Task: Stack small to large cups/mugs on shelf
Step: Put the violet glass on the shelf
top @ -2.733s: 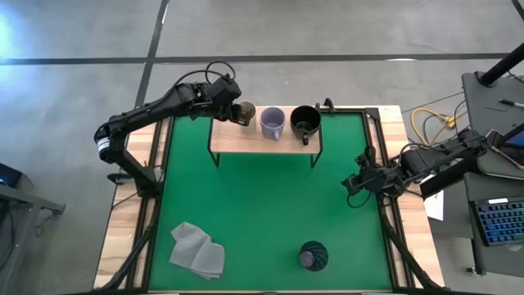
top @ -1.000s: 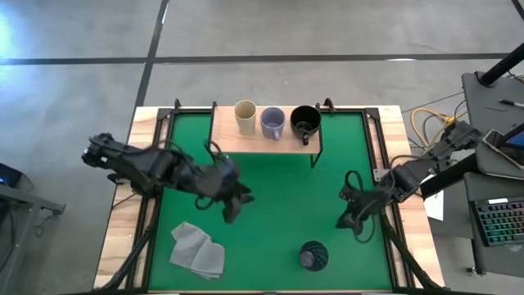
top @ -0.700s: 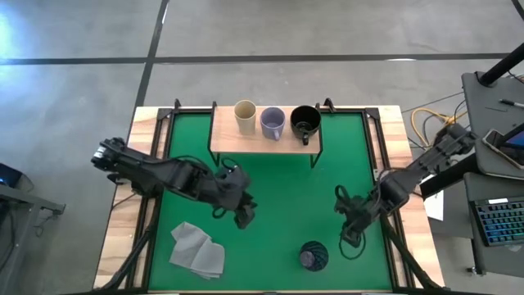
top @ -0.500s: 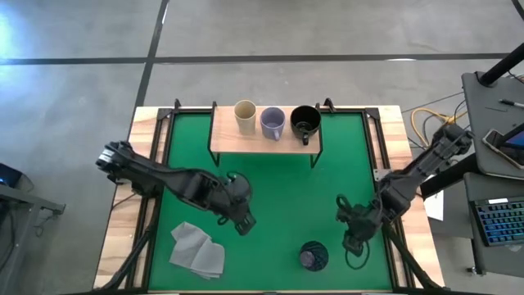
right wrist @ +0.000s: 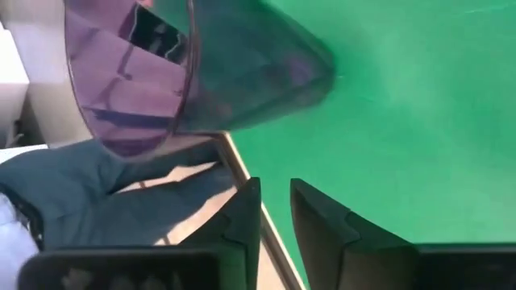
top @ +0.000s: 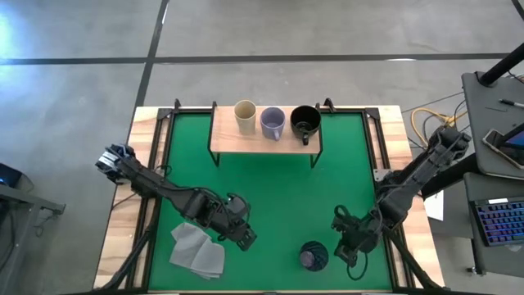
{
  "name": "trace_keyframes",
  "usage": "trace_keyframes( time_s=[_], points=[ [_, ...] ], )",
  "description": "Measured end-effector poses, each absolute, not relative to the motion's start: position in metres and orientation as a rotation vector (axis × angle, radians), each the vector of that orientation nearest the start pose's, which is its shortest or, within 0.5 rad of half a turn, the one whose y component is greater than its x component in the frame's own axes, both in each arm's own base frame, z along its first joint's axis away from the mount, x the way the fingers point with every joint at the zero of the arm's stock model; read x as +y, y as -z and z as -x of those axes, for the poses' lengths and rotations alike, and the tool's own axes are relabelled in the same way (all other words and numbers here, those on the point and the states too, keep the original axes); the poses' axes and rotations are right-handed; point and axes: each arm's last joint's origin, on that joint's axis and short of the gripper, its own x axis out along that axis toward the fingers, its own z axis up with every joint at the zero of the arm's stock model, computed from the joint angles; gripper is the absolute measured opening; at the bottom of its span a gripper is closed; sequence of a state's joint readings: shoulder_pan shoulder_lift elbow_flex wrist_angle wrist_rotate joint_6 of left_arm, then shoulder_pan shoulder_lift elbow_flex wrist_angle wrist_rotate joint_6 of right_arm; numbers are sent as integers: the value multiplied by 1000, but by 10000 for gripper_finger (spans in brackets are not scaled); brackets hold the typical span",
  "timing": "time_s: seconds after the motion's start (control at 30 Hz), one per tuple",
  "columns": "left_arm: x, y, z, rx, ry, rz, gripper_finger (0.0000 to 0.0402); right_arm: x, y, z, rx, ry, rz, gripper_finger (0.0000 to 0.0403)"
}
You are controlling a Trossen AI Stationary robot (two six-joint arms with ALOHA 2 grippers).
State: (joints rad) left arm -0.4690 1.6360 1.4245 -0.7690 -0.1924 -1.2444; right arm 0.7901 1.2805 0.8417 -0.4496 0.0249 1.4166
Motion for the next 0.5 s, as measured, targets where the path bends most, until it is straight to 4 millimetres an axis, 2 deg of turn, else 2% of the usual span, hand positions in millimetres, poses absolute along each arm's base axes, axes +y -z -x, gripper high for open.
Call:
trace_keyframes(
  time_s=[0.27,0.5],
  points=[
    [-154,-254,-316,858,-204,905,115,191,-207,-192,1168,111,-984,13],
    [-154,-234,-316,781,-155,944,115,195,-200,-205,1088,169,-1083,9]
  ],
)
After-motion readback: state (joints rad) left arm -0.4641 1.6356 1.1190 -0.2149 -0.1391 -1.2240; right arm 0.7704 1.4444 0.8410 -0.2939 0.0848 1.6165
